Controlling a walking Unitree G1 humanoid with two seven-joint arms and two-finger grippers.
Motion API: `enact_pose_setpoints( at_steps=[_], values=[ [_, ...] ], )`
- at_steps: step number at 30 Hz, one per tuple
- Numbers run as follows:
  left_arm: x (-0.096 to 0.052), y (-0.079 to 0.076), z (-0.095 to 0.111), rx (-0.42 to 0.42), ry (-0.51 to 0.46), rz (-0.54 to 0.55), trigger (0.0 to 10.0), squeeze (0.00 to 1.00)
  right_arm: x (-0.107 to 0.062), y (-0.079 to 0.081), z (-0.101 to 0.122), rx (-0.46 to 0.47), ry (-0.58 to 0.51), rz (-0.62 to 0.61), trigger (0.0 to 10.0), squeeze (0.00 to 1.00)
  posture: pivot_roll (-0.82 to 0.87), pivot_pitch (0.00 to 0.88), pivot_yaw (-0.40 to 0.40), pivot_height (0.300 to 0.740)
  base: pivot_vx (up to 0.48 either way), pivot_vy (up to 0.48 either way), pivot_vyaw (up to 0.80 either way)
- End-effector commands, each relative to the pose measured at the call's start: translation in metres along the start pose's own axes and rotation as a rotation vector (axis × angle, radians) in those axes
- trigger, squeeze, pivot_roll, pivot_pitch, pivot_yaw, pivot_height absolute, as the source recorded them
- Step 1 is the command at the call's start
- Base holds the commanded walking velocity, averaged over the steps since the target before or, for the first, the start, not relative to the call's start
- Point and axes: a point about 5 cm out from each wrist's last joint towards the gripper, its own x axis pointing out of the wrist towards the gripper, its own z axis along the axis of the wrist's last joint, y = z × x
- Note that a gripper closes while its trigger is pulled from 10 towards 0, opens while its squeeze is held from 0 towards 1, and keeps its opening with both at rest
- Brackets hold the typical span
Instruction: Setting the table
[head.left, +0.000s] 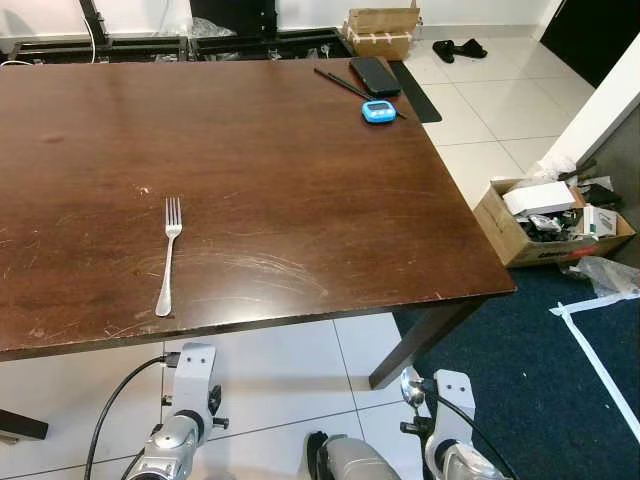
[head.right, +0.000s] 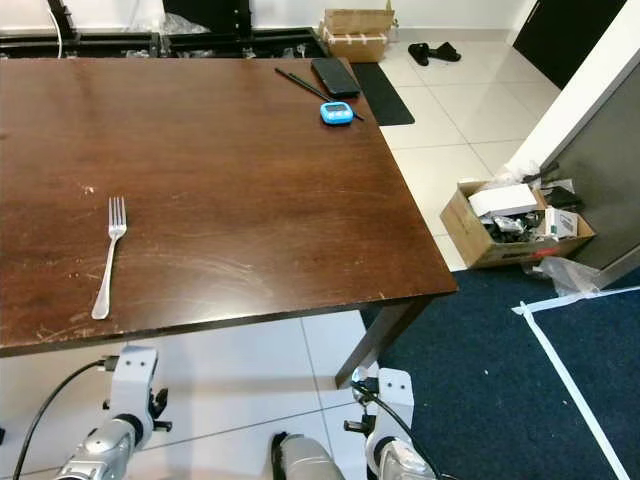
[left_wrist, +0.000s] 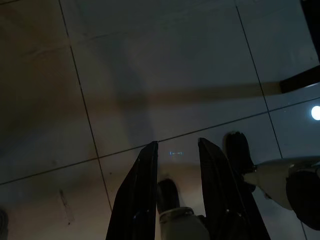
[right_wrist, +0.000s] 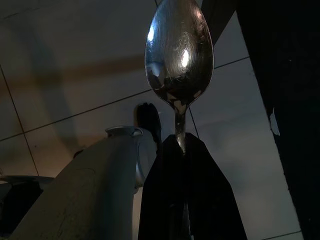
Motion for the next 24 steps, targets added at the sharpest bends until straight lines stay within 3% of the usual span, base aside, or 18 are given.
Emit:
enact_pose_setpoints(
  at_steps=[1,9,21,24],
  values=[
    [-0.001,-0.002,-0.007,0.002,0.037,-0.007,10.0,0.0,-0.001,-0.001,-0.006,0.013,0.017,-0.009,10.0,0.0,0.05,0.063,-0.008,0.74,0.0,0.416,0.0],
    [-0.002,-0.003,-0.009,0.018,0.037,-0.015,10.0,0.0,-0.002,0.0,-0.01,0.001,0.041,-0.013,10.0,0.0,0.05,0.064,-0.01,0.74,0.0,0.128,0.0],
    [-0.008,0.004,-0.03,0.071,0.153,0.028,10.0,0.0,-0.006,-0.004,-0.024,-0.084,0.13,-0.011,10.0,0.0,0.05,0.063,-0.014,0.74,0.0,0.0,0.0],
    [-0.008,0.004,-0.031,0.022,0.157,0.037,10.0,0.0,-0.004,-0.002,-0.018,-0.097,0.086,0.004,10.0,0.0,0.05,0.062,-0.014,0.74,0.0,0.0,0.0]
  ],
)
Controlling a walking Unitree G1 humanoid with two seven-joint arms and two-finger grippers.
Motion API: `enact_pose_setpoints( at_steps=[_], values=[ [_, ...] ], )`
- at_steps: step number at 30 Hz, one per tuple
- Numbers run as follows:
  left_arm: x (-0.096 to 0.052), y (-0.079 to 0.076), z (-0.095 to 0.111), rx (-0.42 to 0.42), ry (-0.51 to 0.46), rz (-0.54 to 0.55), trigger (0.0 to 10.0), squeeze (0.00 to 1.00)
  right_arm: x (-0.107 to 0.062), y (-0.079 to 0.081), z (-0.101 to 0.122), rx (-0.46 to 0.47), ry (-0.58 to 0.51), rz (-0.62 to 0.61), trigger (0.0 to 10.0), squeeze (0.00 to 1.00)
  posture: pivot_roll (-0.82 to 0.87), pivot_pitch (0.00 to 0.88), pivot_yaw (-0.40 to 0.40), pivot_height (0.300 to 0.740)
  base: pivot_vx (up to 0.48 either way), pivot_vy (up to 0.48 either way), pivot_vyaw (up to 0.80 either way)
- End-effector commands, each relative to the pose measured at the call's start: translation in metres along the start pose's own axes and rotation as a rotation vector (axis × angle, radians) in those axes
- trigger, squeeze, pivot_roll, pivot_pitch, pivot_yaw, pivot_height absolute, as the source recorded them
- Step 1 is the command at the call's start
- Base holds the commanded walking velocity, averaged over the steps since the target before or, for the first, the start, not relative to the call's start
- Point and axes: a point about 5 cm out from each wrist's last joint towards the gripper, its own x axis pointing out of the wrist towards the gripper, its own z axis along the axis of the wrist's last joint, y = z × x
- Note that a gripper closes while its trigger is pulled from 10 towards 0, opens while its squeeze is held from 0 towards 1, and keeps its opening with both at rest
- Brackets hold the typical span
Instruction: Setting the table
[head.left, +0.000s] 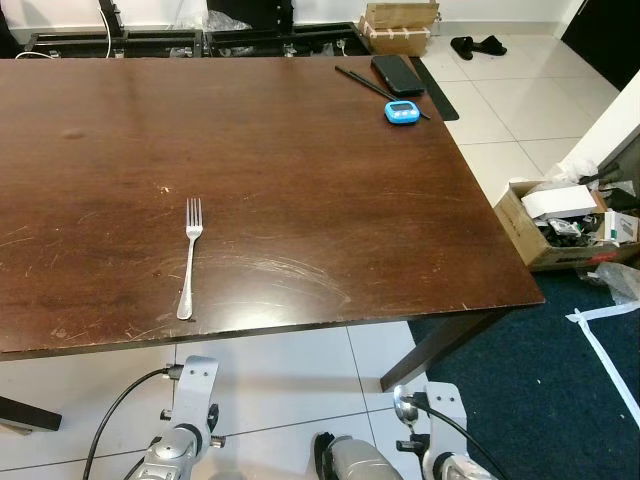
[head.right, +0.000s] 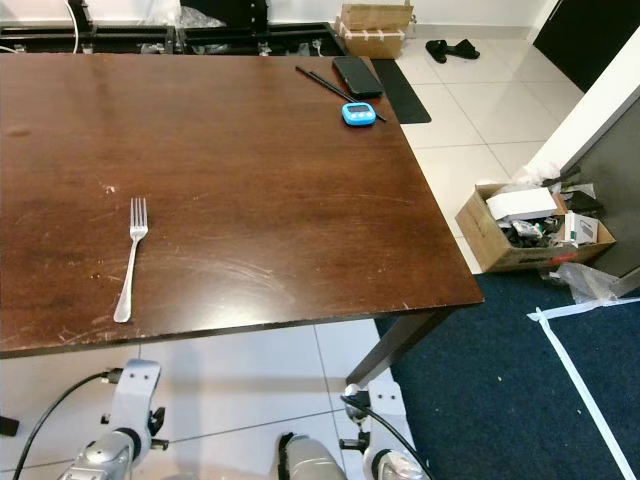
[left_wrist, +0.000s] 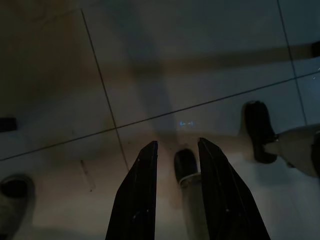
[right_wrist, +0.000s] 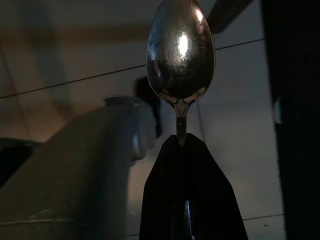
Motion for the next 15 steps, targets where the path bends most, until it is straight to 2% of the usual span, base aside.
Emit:
enact_pose_setpoints(
  at_steps=[1,2,3,4,6,10,12,13,15],
  values=[
    [-0.002,0.001,-0.012,-0.039,0.043,0.01,10.0,0.0,-0.001,0.001,-0.004,-0.009,-0.008,0.005,10.0,0.0,0.05,0.062,-0.014,0.74,0.0,0.0,0.0],
    [-0.002,0.0,-0.011,-0.063,0.039,0.012,10.0,0.0,-0.001,0.002,-0.002,-0.019,-0.021,0.008,10.0,0.0,0.05,0.062,-0.014,0.74,0.0,0.0,0.0],
    [-0.002,0.002,-0.005,-0.071,-0.024,0.047,10.0,0.0,0.0,0.006,0.003,-0.05,-0.047,0.026,10.0,0.0,0.05,0.062,-0.014,0.74,0.0,0.0,0.0],
    [-0.002,0.003,-0.003,-0.082,-0.044,0.055,10.0,0.0,0.0,0.007,0.005,-0.059,-0.057,0.03,10.0,0.0,0.05,0.063,-0.013,0.74,0.0,0.0,0.0],
    [-0.002,0.002,-0.001,-0.08,-0.055,0.048,10.0,0.0,0.001,0.008,0.008,-0.062,-0.079,0.025,10.0,0.0,0.05,0.063,-0.013,0.74,0.0,0.0,0.0],
    [-0.001,-0.009,0.002,-0.079,-0.049,-0.076,10.0,0.0,0.002,0.015,0.01,-0.008,-0.076,0.084,10.0,0.0,0.05,0.06,-0.01,0.74,0.0,0.0,0.0],
    [-0.001,-0.01,0.002,-0.068,-0.046,-0.082,10.0,0.0,0.002,0.017,0.01,0.009,-0.075,0.101,10.0,0.0,0.05,0.057,-0.008,0.74,0.0,0.0,0.0],
    [-0.001,-0.008,0.002,-0.055,-0.041,-0.064,10.0,0.0,0.003,0.02,0.013,0.062,-0.092,0.145,10.0,0.0,0.05,0.057,-0.007,0.74,0.0,0.0,0.0],
    [-0.001,-0.007,0.002,-0.054,-0.041,-0.051,10.0,0.0,0.003,0.022,0.014,0.089,-0.104,0.165,10.0,0.0,0.05,0.057,-0.007,0.74,0.0,0.0,0.0]
  ],
)
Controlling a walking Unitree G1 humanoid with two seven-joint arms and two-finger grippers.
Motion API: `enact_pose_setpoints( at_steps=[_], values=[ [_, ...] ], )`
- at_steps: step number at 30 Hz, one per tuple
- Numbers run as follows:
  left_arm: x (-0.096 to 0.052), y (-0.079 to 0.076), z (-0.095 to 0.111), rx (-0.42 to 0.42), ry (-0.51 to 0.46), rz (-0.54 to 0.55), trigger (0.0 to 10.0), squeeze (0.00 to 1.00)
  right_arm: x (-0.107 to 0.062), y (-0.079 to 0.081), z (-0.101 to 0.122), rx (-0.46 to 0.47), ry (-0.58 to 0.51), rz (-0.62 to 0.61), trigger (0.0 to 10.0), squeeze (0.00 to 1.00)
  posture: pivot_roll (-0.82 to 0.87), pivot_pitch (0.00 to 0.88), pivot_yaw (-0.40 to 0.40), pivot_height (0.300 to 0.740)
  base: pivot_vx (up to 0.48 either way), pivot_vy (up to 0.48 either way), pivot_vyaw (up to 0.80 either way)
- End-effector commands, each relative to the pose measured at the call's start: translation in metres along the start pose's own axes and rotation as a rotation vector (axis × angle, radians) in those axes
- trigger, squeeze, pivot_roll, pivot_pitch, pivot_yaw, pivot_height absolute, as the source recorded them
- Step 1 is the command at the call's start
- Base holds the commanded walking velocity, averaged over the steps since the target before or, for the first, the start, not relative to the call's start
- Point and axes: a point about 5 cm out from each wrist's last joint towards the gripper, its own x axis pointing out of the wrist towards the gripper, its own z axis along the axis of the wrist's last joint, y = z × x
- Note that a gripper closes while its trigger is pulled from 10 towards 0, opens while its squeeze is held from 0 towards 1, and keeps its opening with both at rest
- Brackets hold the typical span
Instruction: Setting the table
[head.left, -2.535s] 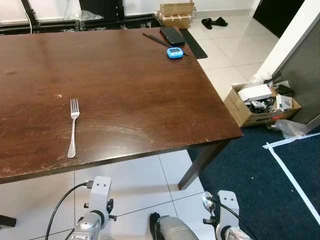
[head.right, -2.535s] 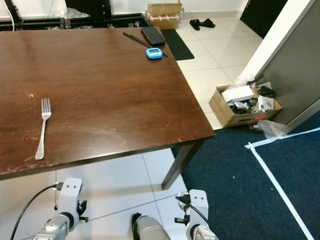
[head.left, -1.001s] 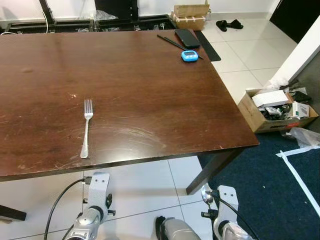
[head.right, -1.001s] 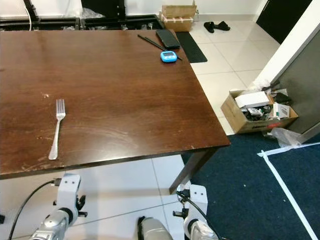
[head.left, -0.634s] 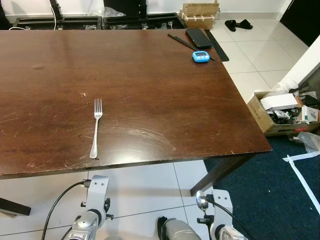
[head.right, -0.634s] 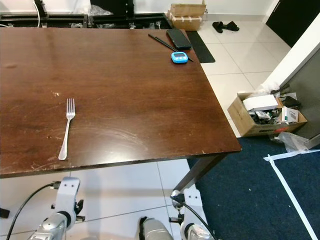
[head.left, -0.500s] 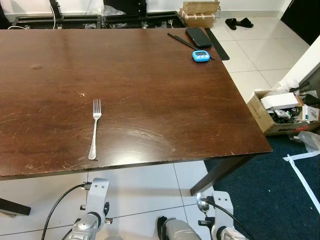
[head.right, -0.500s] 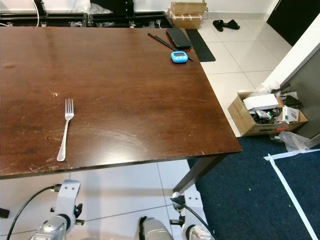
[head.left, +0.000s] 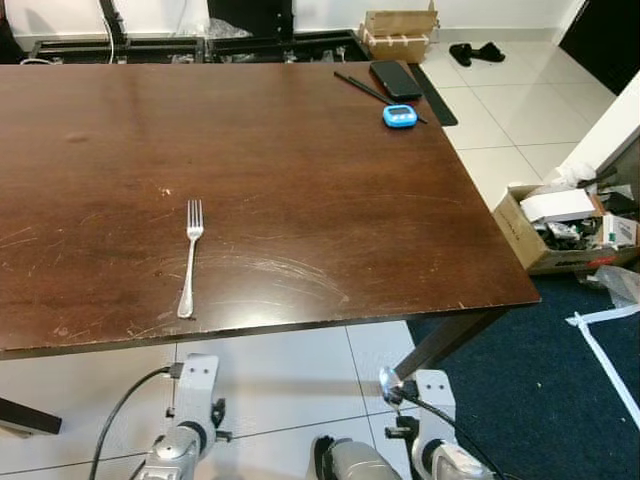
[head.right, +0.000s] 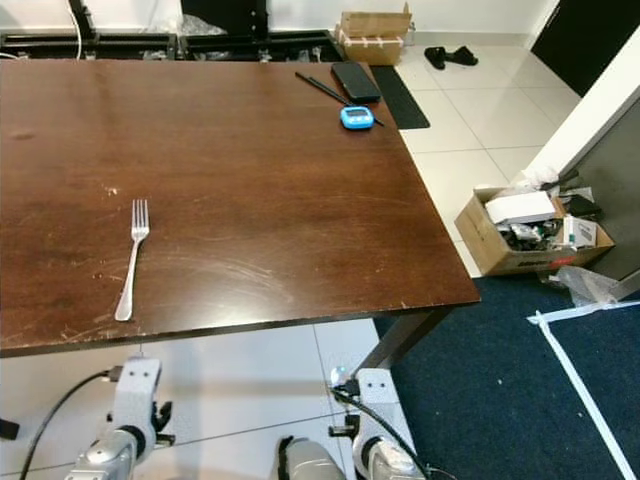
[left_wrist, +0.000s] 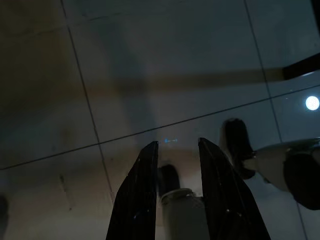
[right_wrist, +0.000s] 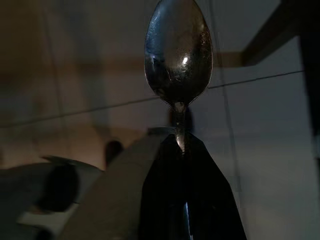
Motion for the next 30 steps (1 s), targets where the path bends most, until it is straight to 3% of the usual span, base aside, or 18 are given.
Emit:
enact_pose_setpoints(
  at_steps=[1,5,9,11,12,13,14,22,30],
  values=[
    [-0.002,0.003,-0.003,-0.014,-0.011,0.033,10.0,0.0,0.0,0.005,0.004,0.037,-0.057,0.069,10.0,0.0,0.05,0.058,-0.006,0.74,0.0,0.0,0.0],
    [-0.003,0.003,0.002,-0.044,-0.088,0.008,10.0,0.0,-0.002,0.007,0.007,-0.035,-0.111,0.105,10.0,0.0,0.05,0.059,-0.007,0.74,0.0,0.0,0.0],
    [-0.004,0.003,0.002,-0.053,-0.089,-0.008,10.0,0.0,-0.004,0.001,0.012,-0.098,-0.16,0.052,10.0,0.0,0.05,0.059,-0.006,0.74,0.0,0.0,0.0],
    [-0.004,0.006,-0.002,-0.047,-0.054,0.007,10.0,0.0,-0.006,-0.009,0.016,-0.229,-0.165,-0.062,10.0,0.0,0.05,0.061,-0.005,0.74,0.0,0.0,0.0],
    [-0.004,0.006,-0.002,-0.047,-0.054,0.007,10.0,0.0,-0.006,-0.009,0.016,-0.229,-0.165,-0.062,10.0,0.0,0.05,0.061,-0.005,0.74,0.0,0.0,0.0],
    [-0.004,0.006,-0.006,-0.045,-0.021,0.011,10.0,0.0,-0.008,-0.018,0.021,-0.326,-0.178,-0.165,10.0,0.0,0.05,0.061,-0.007,0.74,0.0,0.0,0.0],
    [-0.004,0.006,-0.006,-0.044,-0.012,0.01,10.0,0.0,-0.008,-0.021,0.022,-0.34,-0.181,-0.186,10.0,0.0,0.05,0.061,-0.007,0.74,0.0,0.0,0.0],
    [-0.004,0.006,-0.009,-0.029,0.0,0.042,10.0,0.0,-0.008,-0.021,0.021,-0.293,-0.166,-0.17,10.0,0.0,0.05,0.061,-0.006,0.74,0.0,0.0,0.0],
    [-0.006,0.01,-0.012,0.014,0.008,0.065,10.0,0.0,-0.006,-0.017,0.005,-0.25,-0.07,-0.175,10.0,0.0,0.05,0.062,-0.005,0.74,0.0,0.0,0.0]
  ],
)
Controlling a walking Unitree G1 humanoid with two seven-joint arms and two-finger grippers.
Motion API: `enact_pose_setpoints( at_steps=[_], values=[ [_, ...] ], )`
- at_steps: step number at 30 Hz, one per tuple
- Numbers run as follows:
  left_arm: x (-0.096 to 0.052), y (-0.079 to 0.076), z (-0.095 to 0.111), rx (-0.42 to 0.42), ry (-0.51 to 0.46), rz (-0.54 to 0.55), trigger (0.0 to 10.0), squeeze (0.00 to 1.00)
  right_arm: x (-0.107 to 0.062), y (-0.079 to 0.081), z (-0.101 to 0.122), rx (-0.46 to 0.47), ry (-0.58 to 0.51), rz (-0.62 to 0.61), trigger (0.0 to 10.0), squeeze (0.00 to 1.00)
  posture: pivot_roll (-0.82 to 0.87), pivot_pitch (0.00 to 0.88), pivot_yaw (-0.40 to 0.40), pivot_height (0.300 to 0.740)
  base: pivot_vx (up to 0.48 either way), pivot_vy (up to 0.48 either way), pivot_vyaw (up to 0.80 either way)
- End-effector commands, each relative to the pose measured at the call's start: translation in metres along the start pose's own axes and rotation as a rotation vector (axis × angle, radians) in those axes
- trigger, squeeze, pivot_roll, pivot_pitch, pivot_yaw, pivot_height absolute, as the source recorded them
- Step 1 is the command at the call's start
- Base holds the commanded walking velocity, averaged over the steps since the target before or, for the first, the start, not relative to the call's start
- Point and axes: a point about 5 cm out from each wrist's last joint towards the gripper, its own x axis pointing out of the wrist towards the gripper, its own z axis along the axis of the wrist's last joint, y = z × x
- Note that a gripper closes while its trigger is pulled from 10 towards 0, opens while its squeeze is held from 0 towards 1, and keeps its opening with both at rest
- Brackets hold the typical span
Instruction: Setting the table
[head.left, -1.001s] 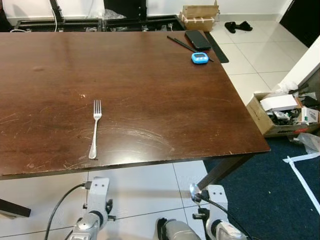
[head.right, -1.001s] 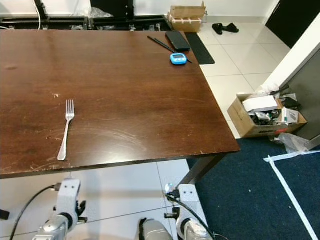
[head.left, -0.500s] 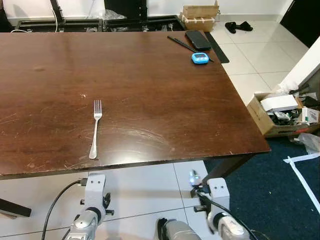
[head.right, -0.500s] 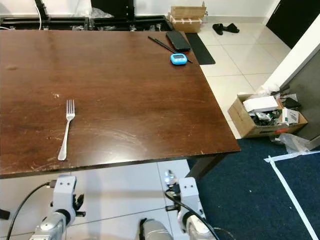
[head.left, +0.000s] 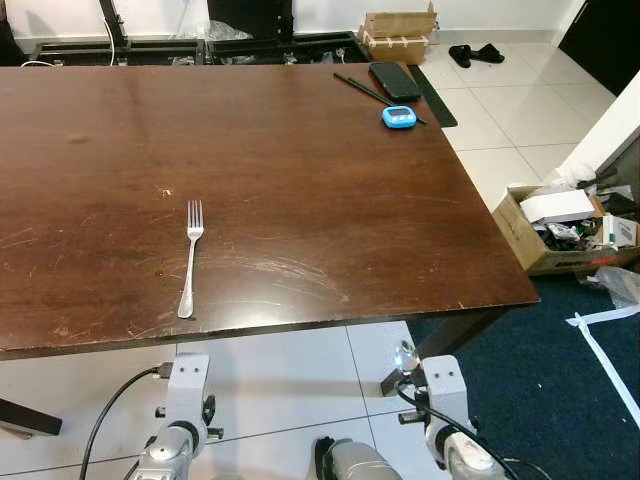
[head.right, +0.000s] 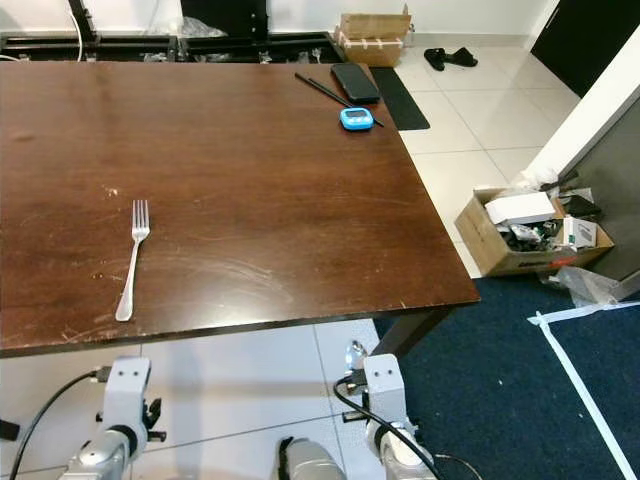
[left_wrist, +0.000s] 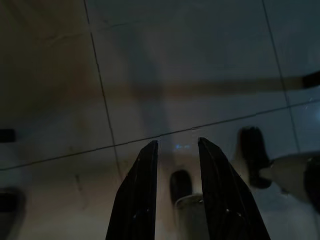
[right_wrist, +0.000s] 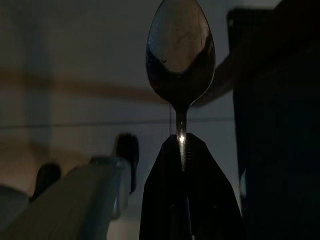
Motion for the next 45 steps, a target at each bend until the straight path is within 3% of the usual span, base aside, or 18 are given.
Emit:
enact_pose_setpoints(
  at_steps=[1,45],
  values=[
    [-0.0024,0.0003,-0.0085,0.011,0.029,0.001,10.0,0.0,-0.0028,-0.0007,-0.0094,0.003,0.043,-0.008,10.0,0.0,0.05,0.062,-0.005,0.74,0.0,0.0,0.0],
    [0.0,-0.0082,-0.0024,0.003,0.012,-0.037,10.0,0.0,-0.0045,-0.0067,-0.0155,0.086,0.086,-0.034,10.0,0.0,0.04,0.058,-0.007,0.74,0.0,0.0,0.0]
  ],
)
